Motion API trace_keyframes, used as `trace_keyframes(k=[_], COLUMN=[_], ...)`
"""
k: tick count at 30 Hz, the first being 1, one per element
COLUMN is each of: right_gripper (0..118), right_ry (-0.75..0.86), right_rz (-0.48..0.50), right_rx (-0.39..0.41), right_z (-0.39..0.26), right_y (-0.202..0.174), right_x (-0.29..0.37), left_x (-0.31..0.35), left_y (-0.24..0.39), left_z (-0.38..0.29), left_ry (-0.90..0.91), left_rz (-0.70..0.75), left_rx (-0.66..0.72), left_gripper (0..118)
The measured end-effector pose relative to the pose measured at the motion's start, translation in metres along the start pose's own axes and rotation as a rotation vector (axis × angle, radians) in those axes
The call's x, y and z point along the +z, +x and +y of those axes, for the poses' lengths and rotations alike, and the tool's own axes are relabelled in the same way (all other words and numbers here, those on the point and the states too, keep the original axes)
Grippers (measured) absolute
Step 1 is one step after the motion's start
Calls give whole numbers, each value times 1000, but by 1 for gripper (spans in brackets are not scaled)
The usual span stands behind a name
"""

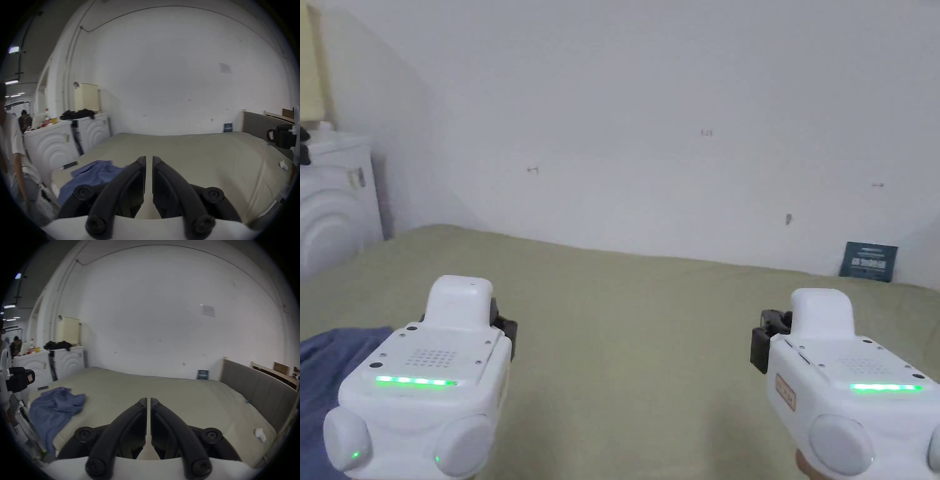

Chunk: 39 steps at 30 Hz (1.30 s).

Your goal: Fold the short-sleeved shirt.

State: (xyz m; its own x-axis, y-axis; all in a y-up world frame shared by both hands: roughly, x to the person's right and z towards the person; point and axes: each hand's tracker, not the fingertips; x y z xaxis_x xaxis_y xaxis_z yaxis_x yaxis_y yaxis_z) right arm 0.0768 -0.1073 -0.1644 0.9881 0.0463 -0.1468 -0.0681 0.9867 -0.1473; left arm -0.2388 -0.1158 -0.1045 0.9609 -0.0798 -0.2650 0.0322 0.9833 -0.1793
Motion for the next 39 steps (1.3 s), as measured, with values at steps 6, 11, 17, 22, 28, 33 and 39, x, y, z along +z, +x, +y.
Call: trace_keyframes(k=[6,11,17,22,28,33,39], right_gripper=[8,8,8,8,8,8,8], right_ry=[-27,-50,-57,-71,-86,-101,-132], right_rz=[244,384,430,419,400,393,367], right_rx=[1,36,50,36,48,42,53], right_z=[-4,-12,-17,-18,-16,-14,-21], right_y=[-99,-159,-179,-168,-150,-138,-116], right_x=[-23,-24,-27,-34,-52,-83,-124], left_x=[39,68,76,57,-8,-108,-268], left_y=[-82,-125,-145,-138,-138,-145,-169], left_z=[-20,-35,-43,-43,-46,-49,-93], left_ry=[-60,-97,-111,-130,-209,-315,-657], left_rz=[215,332,359,303,198,143,12], left_rx=[66,92,131,132,111,101,305], left_gripper=[8,8,8,8,9,16,117])
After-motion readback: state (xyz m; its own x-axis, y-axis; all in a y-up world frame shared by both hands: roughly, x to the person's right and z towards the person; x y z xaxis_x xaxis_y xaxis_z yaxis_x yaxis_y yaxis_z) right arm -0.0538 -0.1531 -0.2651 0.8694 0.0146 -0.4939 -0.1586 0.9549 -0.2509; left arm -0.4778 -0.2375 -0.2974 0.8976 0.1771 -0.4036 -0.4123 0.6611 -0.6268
